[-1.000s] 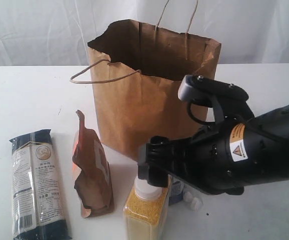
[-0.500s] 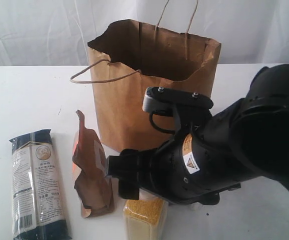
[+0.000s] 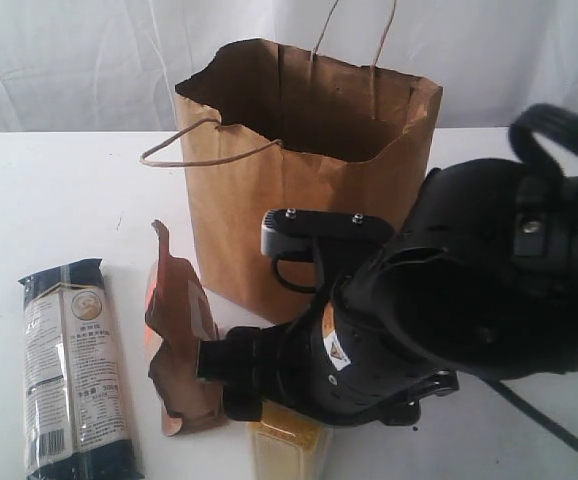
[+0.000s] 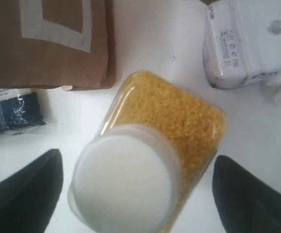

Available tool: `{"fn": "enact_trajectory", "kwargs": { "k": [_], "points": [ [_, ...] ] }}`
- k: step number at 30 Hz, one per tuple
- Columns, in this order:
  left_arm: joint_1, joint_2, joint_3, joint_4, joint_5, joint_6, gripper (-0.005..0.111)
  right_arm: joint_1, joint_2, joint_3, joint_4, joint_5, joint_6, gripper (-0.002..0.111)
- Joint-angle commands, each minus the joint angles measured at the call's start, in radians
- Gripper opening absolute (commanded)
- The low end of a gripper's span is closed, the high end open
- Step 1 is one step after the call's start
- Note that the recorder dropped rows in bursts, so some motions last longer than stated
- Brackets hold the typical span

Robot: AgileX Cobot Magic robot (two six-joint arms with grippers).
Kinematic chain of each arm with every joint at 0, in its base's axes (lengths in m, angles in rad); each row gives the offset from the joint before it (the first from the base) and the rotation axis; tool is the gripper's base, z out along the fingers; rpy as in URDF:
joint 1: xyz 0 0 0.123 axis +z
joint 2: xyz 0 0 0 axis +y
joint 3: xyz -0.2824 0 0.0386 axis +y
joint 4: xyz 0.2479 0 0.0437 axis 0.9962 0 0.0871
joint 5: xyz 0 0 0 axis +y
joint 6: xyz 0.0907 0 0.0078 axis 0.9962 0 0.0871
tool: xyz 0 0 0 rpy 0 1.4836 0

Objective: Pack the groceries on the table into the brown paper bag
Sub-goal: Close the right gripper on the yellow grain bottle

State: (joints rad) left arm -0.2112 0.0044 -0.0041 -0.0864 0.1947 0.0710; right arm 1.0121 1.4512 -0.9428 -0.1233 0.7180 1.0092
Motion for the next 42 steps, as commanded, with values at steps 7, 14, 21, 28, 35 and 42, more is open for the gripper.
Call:
{"fn": "enact_trajectory", "kwargs": {
  "k": [7,14,21,28,35,42],
  "points": [
    [0.001,-0.004,0.004,-0.008,0.000,0.000,0.000,0.003,0.104,-0.003,-0.013,-0.068,0.007,0.077],
    [0.001,-0.004,0.004,-0.008,0.000,0.000,0.000,0.003,0.110,-0.003,-0.046,-0.078,0.027,0.069],
    [0.001,-0.004,0.004,-0.008,0.000,0.000,0.000,0.003,0.110,-0.003,-0.158,-0.015,0.044,0.029],
    [0.001,-0.004,0.004,-0.008,0.000,0.000,0.000,0.013,0.050,-0.003,-0.208,-0.046,0.039,0.000],
    [0.001,-0.004,0.004,-0.008,0.000,0.000,0.000,0.082,-0.064,-0.003,-0.240,0.005,0.002,0.000],
    [0.001,-0.004,0.004,-0.008,0.000,0.000,0.000,0.135,-0.181,-0.003,-0.300,0.020,-0.023,0.000]
  ]
}}
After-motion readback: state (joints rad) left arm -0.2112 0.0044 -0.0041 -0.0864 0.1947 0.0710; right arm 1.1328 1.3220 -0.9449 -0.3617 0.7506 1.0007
